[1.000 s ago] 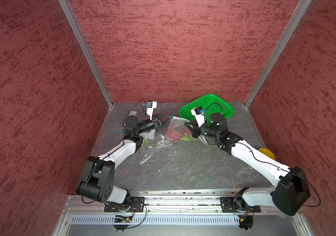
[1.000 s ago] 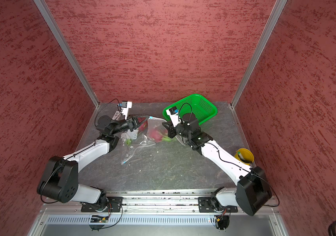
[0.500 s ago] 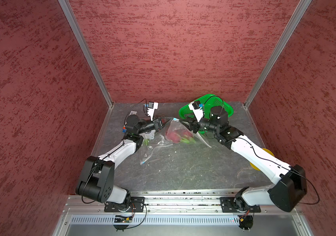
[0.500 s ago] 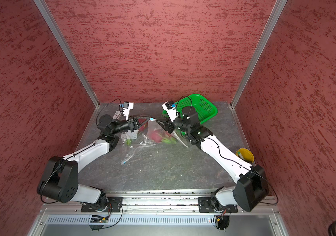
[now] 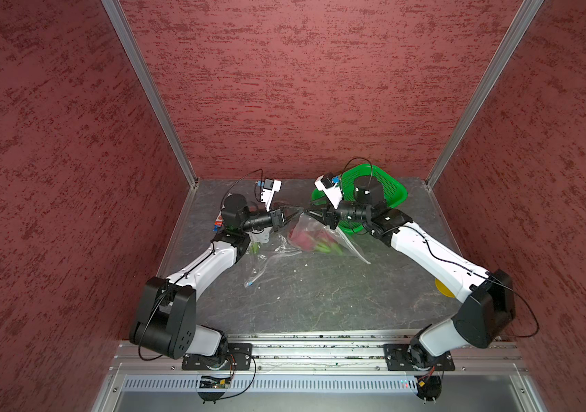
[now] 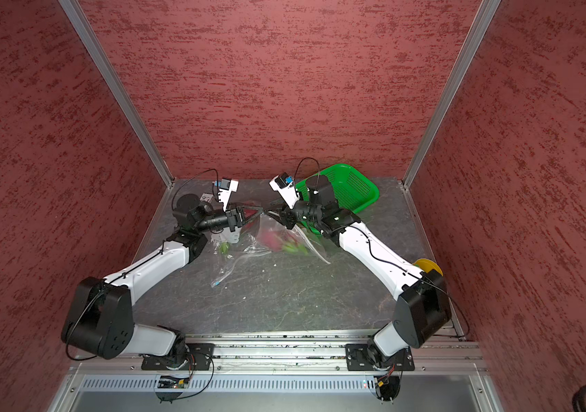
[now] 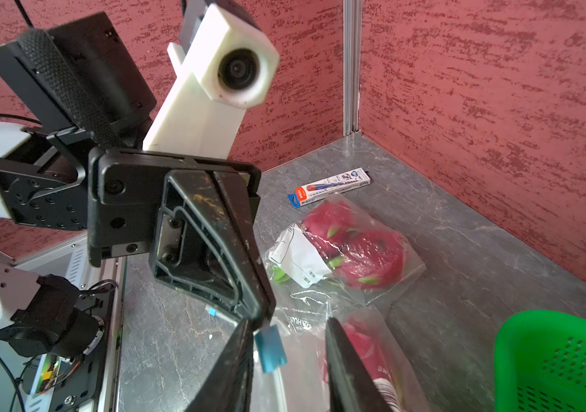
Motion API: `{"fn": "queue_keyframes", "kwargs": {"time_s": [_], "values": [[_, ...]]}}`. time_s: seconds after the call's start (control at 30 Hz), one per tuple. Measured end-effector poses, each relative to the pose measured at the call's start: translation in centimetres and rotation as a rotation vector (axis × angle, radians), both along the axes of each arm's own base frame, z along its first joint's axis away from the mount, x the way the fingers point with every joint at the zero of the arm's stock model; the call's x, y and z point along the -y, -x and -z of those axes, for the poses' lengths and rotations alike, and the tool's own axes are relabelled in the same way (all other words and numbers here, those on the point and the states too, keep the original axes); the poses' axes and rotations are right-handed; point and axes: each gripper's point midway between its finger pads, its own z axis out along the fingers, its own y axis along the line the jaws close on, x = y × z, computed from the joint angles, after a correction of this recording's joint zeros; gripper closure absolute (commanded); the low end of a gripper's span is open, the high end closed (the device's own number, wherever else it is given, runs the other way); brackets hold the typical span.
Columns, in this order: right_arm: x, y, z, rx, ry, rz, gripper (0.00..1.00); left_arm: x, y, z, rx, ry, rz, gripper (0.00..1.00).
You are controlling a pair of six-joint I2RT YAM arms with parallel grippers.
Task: Open the zip-top bag and take out the dragon fruit
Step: Unzip the zipper on the zipper food storage bag.
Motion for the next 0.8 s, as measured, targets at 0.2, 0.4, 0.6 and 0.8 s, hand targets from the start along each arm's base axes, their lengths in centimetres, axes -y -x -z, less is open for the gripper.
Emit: {"fn": "queue_keyframes", "kwargs": {"time_s": [0.2,0.4,0.6,0.8], "values": [[-0.13,0.25,0.23,-0.001,0.009,-0.01,0.75,0.02,-0.01,0.15,-0.003,-0.009,0.001,1.0],[-0.22,0.46,0.27,-0.004,0.007,-0.021,0.9,-0.02,-0.11,0.23,-0.009,-0.011,-0.004,1.0],[-0.3,0.55,0.18,-0.005,-0.001,-0.026,1.0,-0.2,-0.15,-0.02,-0.002,-0.014,-0.023,1.0],[0.02,0.99,-0.12,0.017,-0.024,-0.02,1.0,-0.3,-0.03,-0.5,0.01,-0.014,-0.039,1.0]]}}
